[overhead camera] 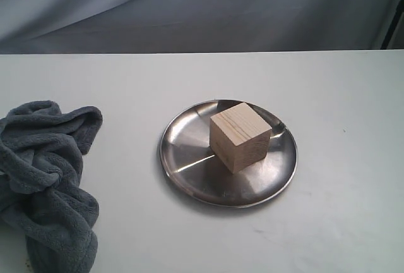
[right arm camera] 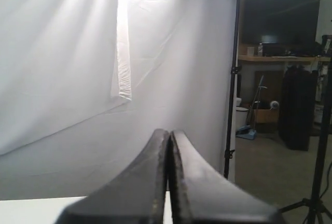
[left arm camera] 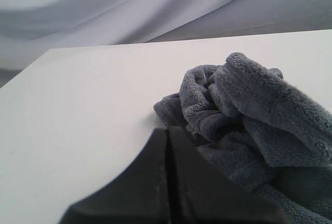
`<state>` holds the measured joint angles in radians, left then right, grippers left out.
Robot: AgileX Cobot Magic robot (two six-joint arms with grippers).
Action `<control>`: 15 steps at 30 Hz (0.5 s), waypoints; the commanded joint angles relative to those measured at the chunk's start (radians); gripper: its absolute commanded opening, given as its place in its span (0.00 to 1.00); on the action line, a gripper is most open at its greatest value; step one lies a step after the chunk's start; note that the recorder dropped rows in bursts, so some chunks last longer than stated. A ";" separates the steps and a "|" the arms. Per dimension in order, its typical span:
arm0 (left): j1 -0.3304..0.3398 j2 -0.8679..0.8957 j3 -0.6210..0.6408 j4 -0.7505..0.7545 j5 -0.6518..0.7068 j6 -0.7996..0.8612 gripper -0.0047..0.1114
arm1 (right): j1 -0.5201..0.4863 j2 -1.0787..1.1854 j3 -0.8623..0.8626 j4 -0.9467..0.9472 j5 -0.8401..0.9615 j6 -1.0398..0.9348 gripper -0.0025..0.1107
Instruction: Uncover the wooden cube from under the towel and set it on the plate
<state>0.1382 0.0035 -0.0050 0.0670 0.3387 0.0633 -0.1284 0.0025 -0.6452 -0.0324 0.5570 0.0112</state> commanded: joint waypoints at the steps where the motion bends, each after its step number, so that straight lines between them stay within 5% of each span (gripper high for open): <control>1: 0.001 -0.004 0.005 -0.005 -0.013 -0.002 0.04 | -0.001 0.012 0.137 -0.111 -0.161 -0.011 0.02; 15: 0.001 -0.004 0.005 -0.005 -0.013 -0.002 0.04 | -0.001 0.266 0.329 -0.132 -0.283 0.059 0.02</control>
<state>0.1382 0.0035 -0.0050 0.0670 0.3387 0.0633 -0.1284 0.2368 -0.3241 -0.1624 0.2915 0.0286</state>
